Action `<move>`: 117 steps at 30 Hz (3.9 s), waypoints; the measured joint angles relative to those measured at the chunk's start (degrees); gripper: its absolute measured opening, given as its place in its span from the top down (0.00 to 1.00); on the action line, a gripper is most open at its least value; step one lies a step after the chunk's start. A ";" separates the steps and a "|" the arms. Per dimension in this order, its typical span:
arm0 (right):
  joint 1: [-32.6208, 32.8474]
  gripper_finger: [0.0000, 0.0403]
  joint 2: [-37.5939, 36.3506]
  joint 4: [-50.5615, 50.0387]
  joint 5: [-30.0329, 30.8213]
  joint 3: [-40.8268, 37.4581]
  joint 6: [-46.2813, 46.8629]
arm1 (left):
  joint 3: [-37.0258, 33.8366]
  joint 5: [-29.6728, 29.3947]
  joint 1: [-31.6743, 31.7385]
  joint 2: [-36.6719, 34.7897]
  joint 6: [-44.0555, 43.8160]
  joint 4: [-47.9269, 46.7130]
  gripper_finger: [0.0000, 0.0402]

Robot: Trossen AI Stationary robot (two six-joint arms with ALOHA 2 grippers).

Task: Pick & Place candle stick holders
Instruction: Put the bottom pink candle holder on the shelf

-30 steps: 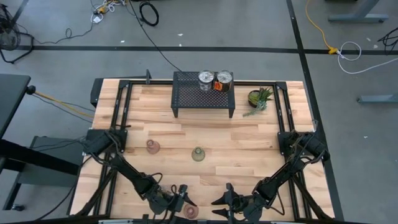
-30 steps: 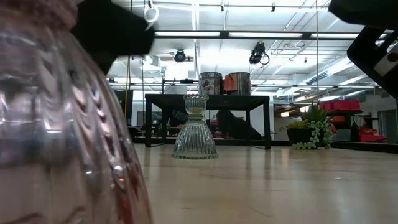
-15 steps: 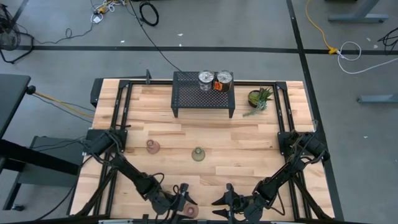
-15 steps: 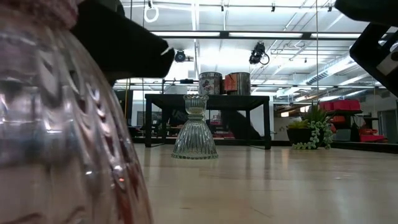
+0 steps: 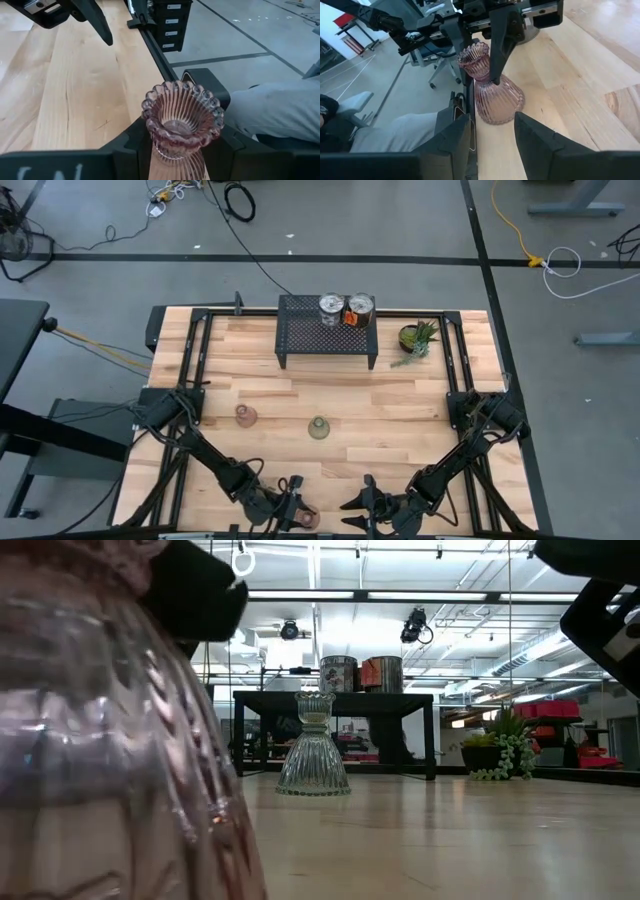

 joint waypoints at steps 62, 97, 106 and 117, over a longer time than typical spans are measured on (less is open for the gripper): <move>-0.57 0.62 0.00 3.20 1.03 0.00 -7.24 | 0.00 24.53 53.57 -30.72 18.87 -26.48 0.67; -4.83 0.62 0.00 1.15 -0.02 0.00 -10.65 | 0.00 37.89 69.72 -27.09 18.25 -19.75 0.67; -4.90 0.62 0.00 0.90 -0.02 0.00 -10.65 | 0.00 35.81 69.72 -23.96 18.04 -16.82 0.67; -4.90 0.62 0.00 0.62 -0.02 0.00 -10.63 | 0.00 35.36 70.43 -23.81 17.60 -16.02 0.67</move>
